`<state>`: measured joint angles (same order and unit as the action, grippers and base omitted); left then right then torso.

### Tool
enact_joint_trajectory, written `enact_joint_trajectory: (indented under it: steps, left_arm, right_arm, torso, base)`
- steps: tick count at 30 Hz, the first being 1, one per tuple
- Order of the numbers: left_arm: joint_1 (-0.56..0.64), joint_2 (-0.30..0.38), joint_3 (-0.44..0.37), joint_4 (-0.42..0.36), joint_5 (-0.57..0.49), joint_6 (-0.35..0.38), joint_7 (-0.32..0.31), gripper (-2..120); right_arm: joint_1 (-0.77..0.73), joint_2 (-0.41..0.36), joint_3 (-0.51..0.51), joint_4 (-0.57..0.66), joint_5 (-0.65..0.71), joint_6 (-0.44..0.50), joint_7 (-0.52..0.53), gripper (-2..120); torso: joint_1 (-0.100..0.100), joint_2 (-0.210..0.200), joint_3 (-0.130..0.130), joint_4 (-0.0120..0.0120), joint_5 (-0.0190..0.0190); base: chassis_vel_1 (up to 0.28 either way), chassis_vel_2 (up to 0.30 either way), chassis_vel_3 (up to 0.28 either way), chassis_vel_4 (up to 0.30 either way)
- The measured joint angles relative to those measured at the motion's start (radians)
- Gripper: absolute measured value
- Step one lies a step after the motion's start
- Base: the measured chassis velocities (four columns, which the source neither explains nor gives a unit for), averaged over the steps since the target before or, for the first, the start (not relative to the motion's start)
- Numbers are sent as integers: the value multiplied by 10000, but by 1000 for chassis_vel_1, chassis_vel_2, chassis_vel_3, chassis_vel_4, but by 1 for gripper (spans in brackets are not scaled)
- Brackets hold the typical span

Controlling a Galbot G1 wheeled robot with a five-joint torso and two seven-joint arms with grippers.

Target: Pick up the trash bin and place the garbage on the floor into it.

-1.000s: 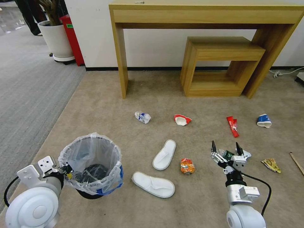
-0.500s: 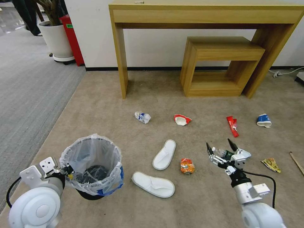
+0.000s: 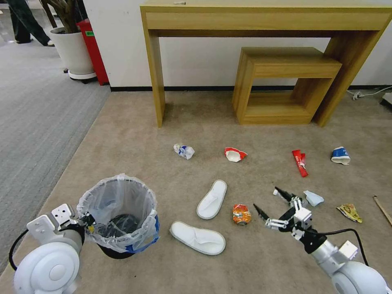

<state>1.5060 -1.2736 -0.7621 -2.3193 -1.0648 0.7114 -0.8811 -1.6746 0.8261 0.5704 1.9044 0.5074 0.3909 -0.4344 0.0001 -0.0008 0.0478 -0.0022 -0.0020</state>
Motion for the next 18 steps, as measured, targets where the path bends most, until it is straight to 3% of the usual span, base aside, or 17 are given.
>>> enact_joint_trajectory:
  steps: [18]
  left_arm:
    - [26, -113, 87, 77, 245, -15, 77, 1]
  right_arm:
    - [-651, -1532, -456, 343, -470, -1332, 780, 100]
  torso:
    - [0, 0, 0, 1, 0]
  base:
    - [0, 0, 0, 0]
